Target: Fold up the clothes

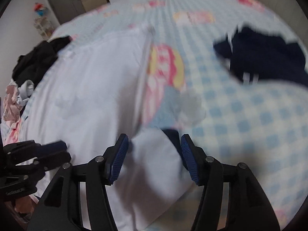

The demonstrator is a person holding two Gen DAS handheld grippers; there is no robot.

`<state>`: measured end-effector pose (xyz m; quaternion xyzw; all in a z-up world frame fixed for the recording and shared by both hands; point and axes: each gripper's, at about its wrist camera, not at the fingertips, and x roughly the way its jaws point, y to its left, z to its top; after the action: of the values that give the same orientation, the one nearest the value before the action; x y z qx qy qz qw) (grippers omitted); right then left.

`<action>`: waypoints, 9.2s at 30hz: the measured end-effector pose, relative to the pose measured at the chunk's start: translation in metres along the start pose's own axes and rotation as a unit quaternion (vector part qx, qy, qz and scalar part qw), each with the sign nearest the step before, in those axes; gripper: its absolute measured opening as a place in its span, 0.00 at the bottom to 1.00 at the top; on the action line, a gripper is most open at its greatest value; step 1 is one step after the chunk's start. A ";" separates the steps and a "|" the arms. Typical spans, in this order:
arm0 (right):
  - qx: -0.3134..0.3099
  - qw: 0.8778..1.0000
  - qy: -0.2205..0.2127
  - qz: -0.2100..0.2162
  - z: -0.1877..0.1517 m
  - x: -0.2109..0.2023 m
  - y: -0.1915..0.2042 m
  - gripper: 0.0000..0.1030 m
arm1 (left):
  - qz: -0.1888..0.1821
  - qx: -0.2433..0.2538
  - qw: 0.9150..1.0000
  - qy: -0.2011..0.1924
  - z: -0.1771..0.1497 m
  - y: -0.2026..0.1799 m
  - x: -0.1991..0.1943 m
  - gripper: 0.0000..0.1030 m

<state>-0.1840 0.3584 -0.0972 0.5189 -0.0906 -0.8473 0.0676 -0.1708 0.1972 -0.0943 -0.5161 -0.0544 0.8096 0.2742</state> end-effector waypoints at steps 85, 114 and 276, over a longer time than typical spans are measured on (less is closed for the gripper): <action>-0.039 0.999 -0.014 -0.015 -0.146 -0.019 0.109 0.35 | 0.115 -0.116 0.985 -0.050 -0.175 0.122 -0.115 0.34; 0.184 0.980 -0.077 -0.011 -0.119 -0.072 -0.055 0.36 | -0.036 0.063 0.997 0.004 -0.056 -0.089 0.020 0.17; 0.042 0.998 -0.033 0.020 -0.114 -0.026 0.014 0.45 | 0.064 -0.052 0.994 -0.068 -0.042 0.019 -0.031 0.32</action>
<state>-0.0705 0.3406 -0.1226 0.4911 -0.1385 -0.8579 0.0598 -0.1316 0.1576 -0.0955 -0.4761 -0.0813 0.8548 0.1901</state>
